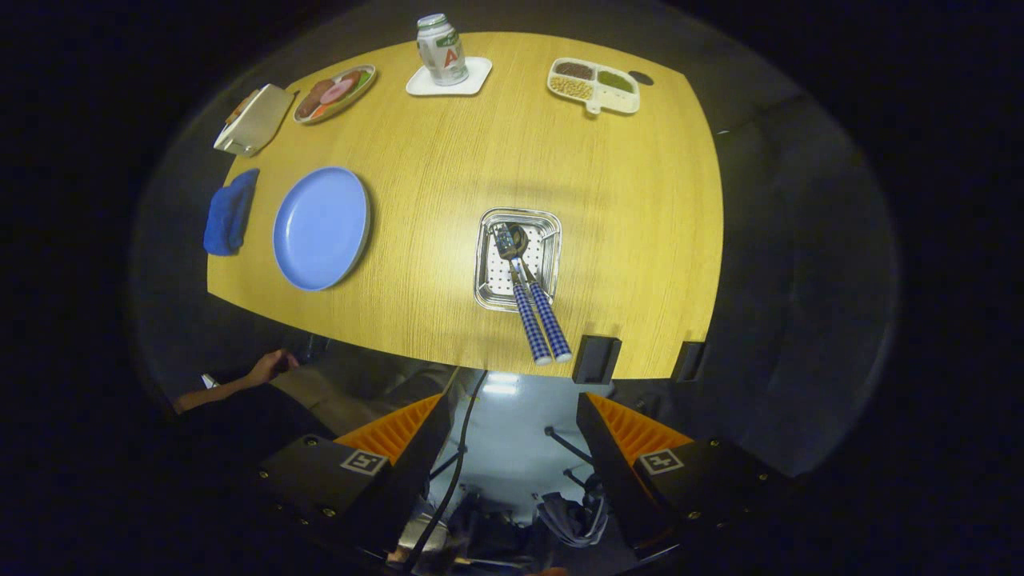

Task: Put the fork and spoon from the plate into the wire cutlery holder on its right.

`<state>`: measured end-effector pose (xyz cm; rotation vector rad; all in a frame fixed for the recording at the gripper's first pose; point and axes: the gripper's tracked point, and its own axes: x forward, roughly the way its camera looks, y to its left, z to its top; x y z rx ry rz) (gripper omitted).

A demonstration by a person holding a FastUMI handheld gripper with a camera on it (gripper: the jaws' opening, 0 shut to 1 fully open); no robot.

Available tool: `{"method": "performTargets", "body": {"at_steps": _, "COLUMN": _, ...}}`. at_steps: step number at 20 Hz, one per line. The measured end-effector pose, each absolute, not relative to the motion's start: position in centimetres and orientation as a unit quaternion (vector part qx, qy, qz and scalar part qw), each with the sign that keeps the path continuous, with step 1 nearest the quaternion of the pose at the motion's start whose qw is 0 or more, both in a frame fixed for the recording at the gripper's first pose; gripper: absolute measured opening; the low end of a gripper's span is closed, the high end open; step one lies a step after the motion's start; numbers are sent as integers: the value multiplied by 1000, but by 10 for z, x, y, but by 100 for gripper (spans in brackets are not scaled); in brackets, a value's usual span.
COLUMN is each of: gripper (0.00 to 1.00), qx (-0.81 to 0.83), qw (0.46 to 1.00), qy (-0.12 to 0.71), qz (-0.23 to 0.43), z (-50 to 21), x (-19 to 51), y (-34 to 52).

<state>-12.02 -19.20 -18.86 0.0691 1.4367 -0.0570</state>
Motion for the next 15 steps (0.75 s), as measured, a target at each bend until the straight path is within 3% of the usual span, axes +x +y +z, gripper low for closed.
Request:
{"method": "performTargets", "body": {"at_steps": 2, "gripper": 98, "qx": 50, "qw": 815, "qy": 574, "qz": -58, "z": -178, "x": -112, "y": -190}}
{"method": "performTargets", "body": {"at_steps": 6, "gripper": 98, "qx": 73, "qw": 938, "qy": 305, "qz": -150, "z": -135, "x": -80, "y": -197}}
{"method": "performTargets", "body": {"at_steps": 11, "gripper": 97, "qx": 38, "qw": 973, "qy": 87, "qz": -210, "z": -74, "x": -97, "y": -189}}
{"method": "performTargets", "body": {"at_steps": 15, "gripper": 97, "qx": -95, "qw": 971, "qy": 0, "qz": -221, "z": -41, "x": -116, "y": -184}}
